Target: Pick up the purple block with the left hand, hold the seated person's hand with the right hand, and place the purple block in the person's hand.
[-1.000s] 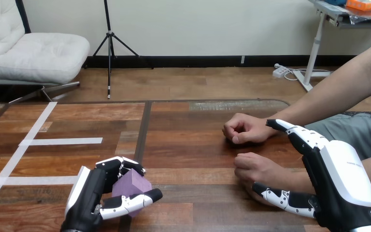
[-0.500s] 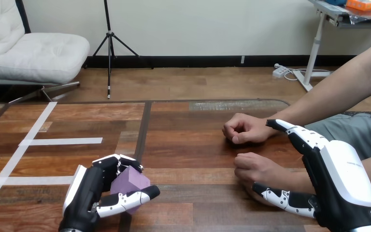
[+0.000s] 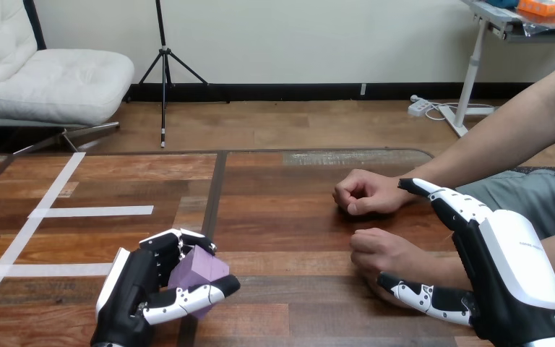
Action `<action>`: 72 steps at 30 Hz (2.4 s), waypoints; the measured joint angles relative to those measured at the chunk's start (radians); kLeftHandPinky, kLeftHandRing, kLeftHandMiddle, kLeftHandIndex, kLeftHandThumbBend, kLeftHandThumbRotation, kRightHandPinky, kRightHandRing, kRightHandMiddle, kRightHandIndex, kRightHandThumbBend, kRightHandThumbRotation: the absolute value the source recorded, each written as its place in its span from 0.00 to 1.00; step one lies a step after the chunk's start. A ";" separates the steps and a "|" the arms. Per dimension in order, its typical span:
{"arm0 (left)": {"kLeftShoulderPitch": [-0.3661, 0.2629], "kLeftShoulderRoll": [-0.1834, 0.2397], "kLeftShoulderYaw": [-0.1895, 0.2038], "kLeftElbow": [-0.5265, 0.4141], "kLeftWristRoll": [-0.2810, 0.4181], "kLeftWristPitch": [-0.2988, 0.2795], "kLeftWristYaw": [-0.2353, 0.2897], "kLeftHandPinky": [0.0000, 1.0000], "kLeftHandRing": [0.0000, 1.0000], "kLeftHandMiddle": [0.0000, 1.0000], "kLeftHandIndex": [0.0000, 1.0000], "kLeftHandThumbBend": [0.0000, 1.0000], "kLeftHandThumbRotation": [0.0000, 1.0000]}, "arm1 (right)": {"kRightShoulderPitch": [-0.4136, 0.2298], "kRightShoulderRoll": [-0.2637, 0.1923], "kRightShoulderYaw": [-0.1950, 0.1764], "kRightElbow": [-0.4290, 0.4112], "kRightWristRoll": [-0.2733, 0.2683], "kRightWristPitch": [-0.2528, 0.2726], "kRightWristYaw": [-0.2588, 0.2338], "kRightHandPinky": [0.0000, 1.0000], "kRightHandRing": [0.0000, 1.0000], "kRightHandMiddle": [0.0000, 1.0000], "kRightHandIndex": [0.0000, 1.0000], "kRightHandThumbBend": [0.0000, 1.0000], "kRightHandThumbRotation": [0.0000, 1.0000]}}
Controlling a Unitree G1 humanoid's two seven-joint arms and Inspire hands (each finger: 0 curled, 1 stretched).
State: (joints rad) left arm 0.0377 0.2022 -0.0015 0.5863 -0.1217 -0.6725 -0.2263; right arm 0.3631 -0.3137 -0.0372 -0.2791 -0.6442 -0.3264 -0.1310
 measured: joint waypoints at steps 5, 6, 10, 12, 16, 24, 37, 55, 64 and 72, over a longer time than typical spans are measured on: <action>0.000 -0.022 0.017 -0.001 -0.058 0.014 -0.046 0.33 0.39 0.46 0.47 0.94 0.12 | 0.000 0.000 0.000 0.000 0.000 0.000 0.000 0.88 0.86 0.84 0.84 0.72 0.13; 0.000 -0.025 0.019 -0.001 -0.065 0.016 -0.051 0.33 0.39 0.46 0.47 0.94 0.12 | 0.000 0.000 0.000 0.000 0.000 0.000 0.000 0.88 0.86 0.84 0.84 0.72 0.13; 0.000 -0.033 0.024 -0.001 -0.083 0.026 -0.068 0.33 0.39 0.46 0.47 0.95 0.12 | 0.000 0.000 0.000 0.000 0.000 0.000 0.000 0.88 0.86 0.84 0.84 0.71 0.14; 0.000 -0.036 0.027 -0.001 -0.085 0.030 -0.073 0.33 0.39 0.46 0.47 0.95 0.12 | 0.000 0.000 0.000 0.000 0.000 0.000 0.000 0.88 0.86 0.84 0.84 0.71 0.14; 0.000 -0.042 0.033 -0.001 -0.088 0.031 -0.083 0.32 0.39 0.46 0.47 0.95 0.12 | 0.000 0.000 -0.001 0.000 0.000 0.000 0.000 0.88 0.86 0.84 0.84 0.71 0.15; 0.000 -0.054 0.045 -0.001 -0.099 0.031 -0.095 0.32 0.39 0.46 0.47 0.95 0.11 | 0.000 -0.002 -0.002 0.000 0.000 0.000 0.000 0.88 0.86 0.85 0.85 0.71 0.17; 0.000 -0.063 0.057 -0.002 -0.098 0.031 -0.096 0.32 0.38 0.46 0.47 0.95 0.11 | 0.000 -0.021 -0.010 -0.023 -0.030 0.060 0.052 0.90 0.87 0.87 0.86 0.73 0.17; 0.000 -0.067 0.057 -0.002 -0.094 0.031 -0.097 0.32 0.39 0.46 0.47 0.94 0.11 | -0.017 -0.143 -0.030 -0.078 -0.127 0.231 0.252 0.90 0.88 0.88 0.85 0.82 0.16; 0.000 -0.071 0.058 -0.002 -0.095 0.031 -0.101 0.32 0.39 0.46 0.47 0.94 0.11 | -0.035 -0.174 -0.039 -0.092 -0.174 0.324 0.336 0.90 0.88 0.88 0.85 0.84 0.16; 0.000 -0.074 0.058 -0.002 -0.090 0.029 -0.102 0.32 0.38 0.46 0.47 0.93 0.12 | -0.057 -0.196 -0.038 -0.106 -0.233 0.389 0.401 0.87 0.86 0.86 0.83 0.86 0.16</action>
State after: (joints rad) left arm 0.0374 0.1286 0.0565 0.5844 -0.2121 -0.6432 -0.3279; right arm 0.3060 -0.5094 -0.0751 -0.3850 -0.8773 0.0627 0.2698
